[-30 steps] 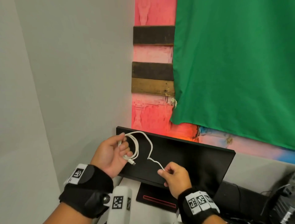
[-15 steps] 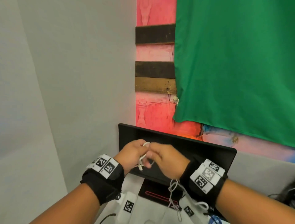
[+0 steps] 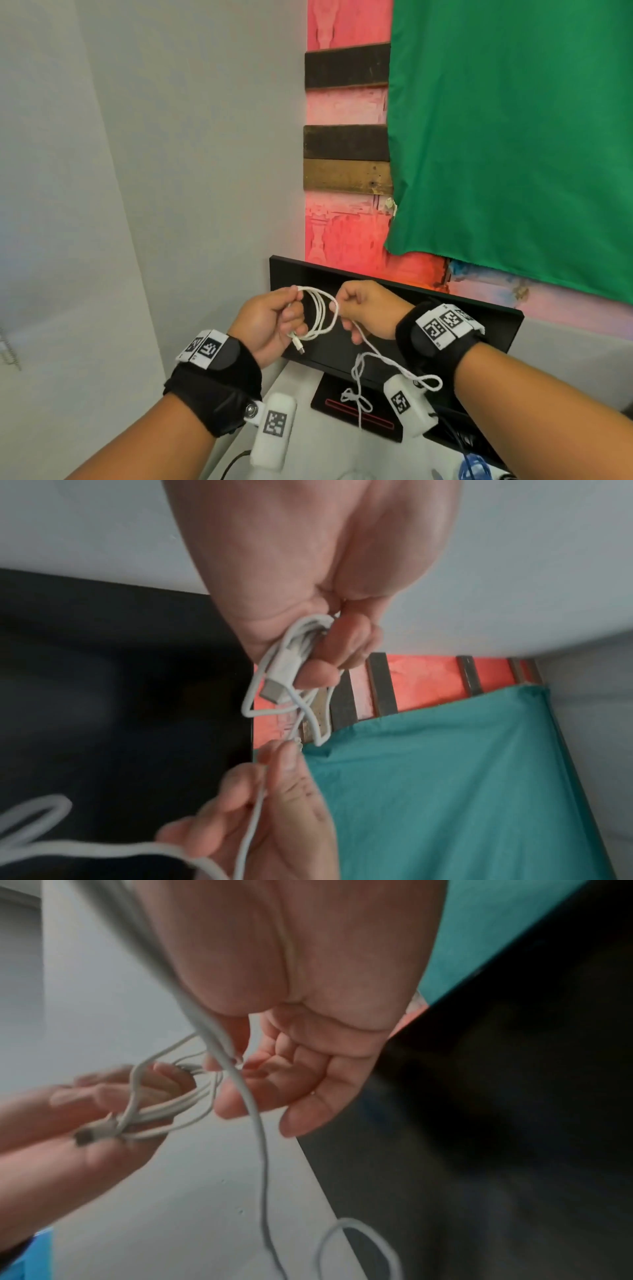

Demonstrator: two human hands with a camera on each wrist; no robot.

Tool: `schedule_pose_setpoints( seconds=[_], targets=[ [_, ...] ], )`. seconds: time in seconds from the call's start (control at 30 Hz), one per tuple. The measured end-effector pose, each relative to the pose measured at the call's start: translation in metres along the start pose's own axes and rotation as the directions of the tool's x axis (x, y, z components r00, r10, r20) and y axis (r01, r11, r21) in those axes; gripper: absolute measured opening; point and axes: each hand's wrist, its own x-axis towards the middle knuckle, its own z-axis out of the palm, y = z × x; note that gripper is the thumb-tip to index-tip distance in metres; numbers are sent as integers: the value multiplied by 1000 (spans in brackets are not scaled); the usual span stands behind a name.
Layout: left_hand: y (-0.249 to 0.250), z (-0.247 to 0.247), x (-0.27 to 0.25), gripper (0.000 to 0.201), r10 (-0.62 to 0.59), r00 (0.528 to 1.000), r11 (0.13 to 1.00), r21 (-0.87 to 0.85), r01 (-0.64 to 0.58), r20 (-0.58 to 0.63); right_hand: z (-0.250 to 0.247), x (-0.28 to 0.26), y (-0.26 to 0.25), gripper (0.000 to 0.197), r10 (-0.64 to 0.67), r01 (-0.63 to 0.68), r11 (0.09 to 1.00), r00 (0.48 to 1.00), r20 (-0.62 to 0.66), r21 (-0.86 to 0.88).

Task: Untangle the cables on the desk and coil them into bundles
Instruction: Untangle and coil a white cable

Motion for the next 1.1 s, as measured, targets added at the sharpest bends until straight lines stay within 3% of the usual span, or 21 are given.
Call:
schedule_pose_setpoints(
  seconds=[0.23, 0.3, 0.33, 0.4, 0.43, 0.5, 0.57, 0.63, 0.7, 0.73, 0.77, 0.8, 0.9, 0.93, 0.97, 1.03, 1.1],
  targets=[
    [-3, 12, 2, 23, 67, 991, 976, -200, -90, -120, 50, -25, 13, 15, 125, -121, 892, 992, 20, 436],
    [-4, 13, 1, 20, 71, 991, 973, -211, -94, -116, 61, -39, 23, 22, 83, -123, 777, 992, 94, 618],
    [-2, 12, -1, 17, 68, 992, 973, -215, -89, -102, 61, -46, 29, 38, 85, -141, 676, 990, 113, 723],
    [3, 7, -7, 14, 28, 999, 979, -198, -36, -44, 59, -55, 40, 65, 191, -175, 487, 977, 91, 856],
    [6, 3, -11, 14, -6, 1000, 989, -149, 5, -7, 56, -58, 46, 67, 271, -166, 471, 962, 37, 866],
    [13, -7, -19, 14, -65, 997, 995, 79, 62, 42, 51, -60, 54, 57, 415, -148, 598, 898, -146, 788],
    [17, -20, -28, 11, -97, 995, 902, 424, 84, 10, 43, -61, 60, 43, 436, -106, 722, 837, -331, 683],
    [13, -28, -36, 10, -118, 992, 698, 706, 120, -51, 34, -62, 60, 39, 349, -33, 837, 801, -486, 546],
    [-1, -28, -41, 10, -174, 982, 454, 878, 151, -79, 33, -62, 54, 40, 217, 10, 933, 784, -582, 361],
    [-10, -27, -42, 11, -188, 979, 359, 922, 144, -80, 35, -62, 50, 41, 166, 18, 957, 787, -594, 290],
    [-18, -25, -44, 11, -189, 979, 331, 934, 135, -74, 39, -62, 46, 41, 125, 16, 973, 801, -586, 229],
    [-25, -24, -44, 10, -189, 980, 389, 911, 134, -63, 43, -63, 42, 42, 84, 6, 988, 817, -570, 155],
    [-32, -24, -45, 10, -167, 986, 818, 560, 130, 15, 57, -72, 40, 44, 22, -78, 993, 858, -514, -88],
    [-31, -26, -44, 12, -101, 995, 889, 448, 90, 1, 60, -77, 41, 46, 47, -90, 993, 887, -460, -71],
    [-29, -28, -43, 16, -15, 998, 921, 387, 37, -59, 64, -83, 42, 47, 86, -82, 996, 927, -364, 27],
    [-25, -36, -37, 24, 148, 961, 937, 343, -60, -236, 73, -96, 47, 45, 149, -130, 951, 988, -48, 280],
    [-18, -44, -32, 25, 214, 901, 958, 260, -118, -378, 89, -112, 56, 27, 111, -176, 948, 965, 239, 267]
  ],
)
